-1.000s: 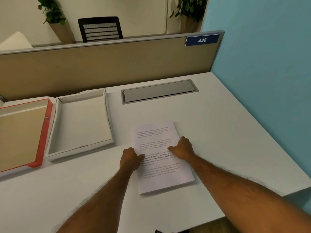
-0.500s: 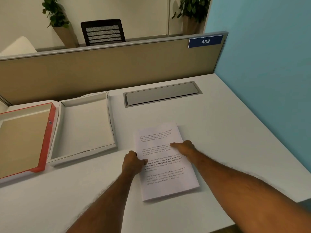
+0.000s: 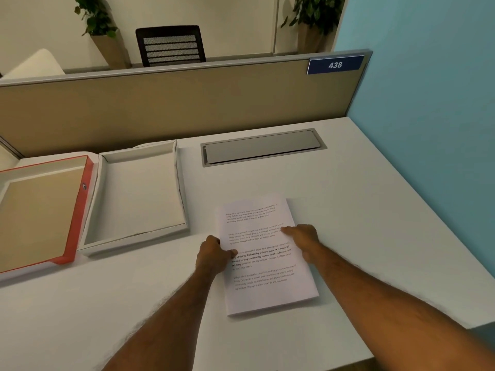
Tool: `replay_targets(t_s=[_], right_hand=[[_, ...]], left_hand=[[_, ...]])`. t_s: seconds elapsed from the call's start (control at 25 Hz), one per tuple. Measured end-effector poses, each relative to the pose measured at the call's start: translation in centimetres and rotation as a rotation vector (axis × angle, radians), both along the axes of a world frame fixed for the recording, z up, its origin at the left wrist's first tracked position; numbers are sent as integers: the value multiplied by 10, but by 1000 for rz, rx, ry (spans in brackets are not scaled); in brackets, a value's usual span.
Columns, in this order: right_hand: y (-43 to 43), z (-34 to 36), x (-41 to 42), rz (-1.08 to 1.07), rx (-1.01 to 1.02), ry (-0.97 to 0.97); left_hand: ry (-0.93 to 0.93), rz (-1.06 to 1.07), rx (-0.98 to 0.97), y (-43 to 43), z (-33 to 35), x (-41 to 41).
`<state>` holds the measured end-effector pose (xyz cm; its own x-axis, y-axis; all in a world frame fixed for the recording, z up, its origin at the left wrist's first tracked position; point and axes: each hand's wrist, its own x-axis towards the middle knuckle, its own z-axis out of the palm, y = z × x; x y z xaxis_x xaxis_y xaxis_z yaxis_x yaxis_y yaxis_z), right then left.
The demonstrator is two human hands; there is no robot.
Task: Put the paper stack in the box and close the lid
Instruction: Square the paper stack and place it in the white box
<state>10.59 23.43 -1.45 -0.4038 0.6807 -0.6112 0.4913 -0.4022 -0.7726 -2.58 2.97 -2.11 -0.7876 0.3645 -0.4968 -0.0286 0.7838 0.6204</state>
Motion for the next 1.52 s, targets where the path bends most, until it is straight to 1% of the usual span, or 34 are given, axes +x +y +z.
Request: replay_targets(t_s=[0.08,0.12,0.28,0.36,0.44,0.52,0.6,0.64,0.68,0.8,0.92,1.0,1.12,1.32,1.44,1.52], right_hand=[[1,2,2,23,-42,34],[0,5,2,42,-26,48],[-9,16,6,111,157,104],[-14,23,14,144,180,198],[-17,31,23,146,143,329],[-17,41,32,133,91,437],[-17,49,38,142,76,500],[-17,53,39,150,103,499],[-17,56,39,158,156,477],[-14,70,36,150,340,430],[-12,86,30,164,467,487],[-14,91,27,197,522,526],[-22,84,27,217,560,521],[-31,76,29,270,578,499],[-38,102,22,260,595,534],[-43,130,11,149,642,591]], left_hand=[[0,17,28,-1,-1,2],[-3,27,50,-2,-3,2],[-30,53,175,-12,-7,4],[0,41,246,-15,-6,6],[47,78,310,-16,0,10],[-52,61,489,-16,11,16],[-164,26,637,-13,22,21],[-156,39,675,-10,28,22],[-104,56,697,-8,35,23],[140,50,732,-2,59,26],[297,-1,837,-1,81,28],[362,-7,847,-5,87,29],[402,-2,851,-12,83,30],[344,17,856,-27,71,35],[340,36,876,-27,91,32],[419,129,948,-15,122,27]])
